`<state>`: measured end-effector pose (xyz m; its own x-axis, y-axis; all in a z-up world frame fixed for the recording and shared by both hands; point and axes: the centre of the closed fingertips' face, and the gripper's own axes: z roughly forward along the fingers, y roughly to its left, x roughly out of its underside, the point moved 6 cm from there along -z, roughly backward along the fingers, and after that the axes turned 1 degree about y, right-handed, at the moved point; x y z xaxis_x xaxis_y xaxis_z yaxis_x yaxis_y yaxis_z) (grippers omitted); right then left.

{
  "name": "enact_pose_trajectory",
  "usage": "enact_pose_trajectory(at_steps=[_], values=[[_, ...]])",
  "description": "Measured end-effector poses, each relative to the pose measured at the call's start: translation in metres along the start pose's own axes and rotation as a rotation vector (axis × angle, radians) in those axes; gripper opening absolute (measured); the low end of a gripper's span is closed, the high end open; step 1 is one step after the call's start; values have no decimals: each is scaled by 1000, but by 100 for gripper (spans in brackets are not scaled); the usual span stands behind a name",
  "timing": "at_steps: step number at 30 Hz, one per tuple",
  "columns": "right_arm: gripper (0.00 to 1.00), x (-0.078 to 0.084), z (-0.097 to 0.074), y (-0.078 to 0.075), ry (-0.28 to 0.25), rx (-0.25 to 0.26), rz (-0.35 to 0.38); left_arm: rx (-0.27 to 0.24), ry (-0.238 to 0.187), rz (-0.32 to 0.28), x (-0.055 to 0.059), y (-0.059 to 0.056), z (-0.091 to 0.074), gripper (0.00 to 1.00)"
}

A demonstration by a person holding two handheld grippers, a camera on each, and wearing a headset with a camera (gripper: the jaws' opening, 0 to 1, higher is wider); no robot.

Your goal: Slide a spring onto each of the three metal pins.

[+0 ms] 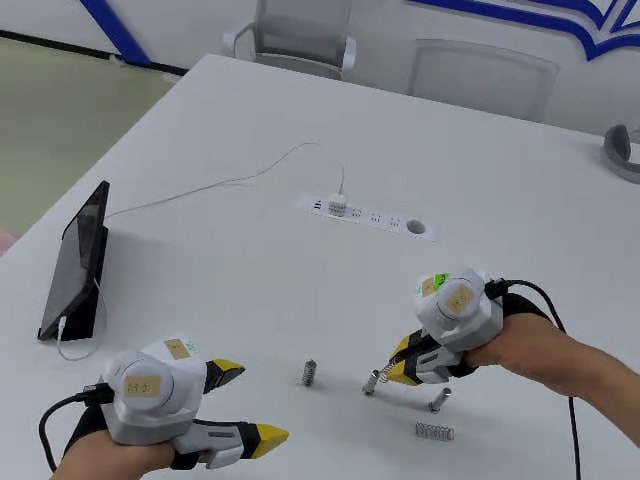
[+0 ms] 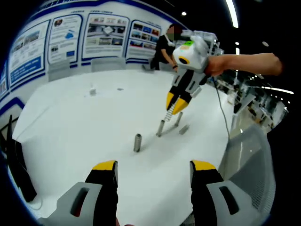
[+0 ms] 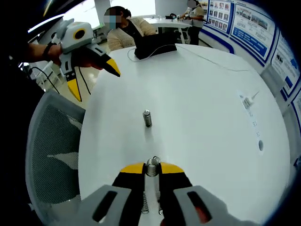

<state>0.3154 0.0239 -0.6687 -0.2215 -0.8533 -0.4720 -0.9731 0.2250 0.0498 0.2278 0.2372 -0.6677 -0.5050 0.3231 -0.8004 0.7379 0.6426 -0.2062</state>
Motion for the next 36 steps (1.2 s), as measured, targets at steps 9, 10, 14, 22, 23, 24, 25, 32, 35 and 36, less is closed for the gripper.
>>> enact_pose_trajectory(at_steps=[9,10,14,22,23,24,25,32,35,36], values=[[12,-4,9,-6,8,-3,-12,-13,5,-29,9,1,-6,63],[13,-4,9,-6,10,-4,-15,-14,5,-31,10,1,-7,63],[12,-7,11,-7,9,-8,-23,-20,5,-37,11,2,-9,62],[13,-10,13,-8,9,-13,-24,-18,4,-36,10,3,-9,61],[13,-10,13,-8,10,-13,-27,-17,2,-37,9,2,-9,61],[13,-10,13,-8,12,-14,-29,-16,1,-38,9,2,-9,61],[13,-10,13,-8,14,-14,-30,-15,1,-38,9,2,-9,61],[12,-8,10,-8,19,-12,-33,-10,2,-39,9,1,-8,60],[12,-6,12,-8,28,-11,-33,-8,2,-38,9,-1,-7,60],[12,-6,12,-7,29,-11,-36,-6,2,-40,9,-1,-7,60]])
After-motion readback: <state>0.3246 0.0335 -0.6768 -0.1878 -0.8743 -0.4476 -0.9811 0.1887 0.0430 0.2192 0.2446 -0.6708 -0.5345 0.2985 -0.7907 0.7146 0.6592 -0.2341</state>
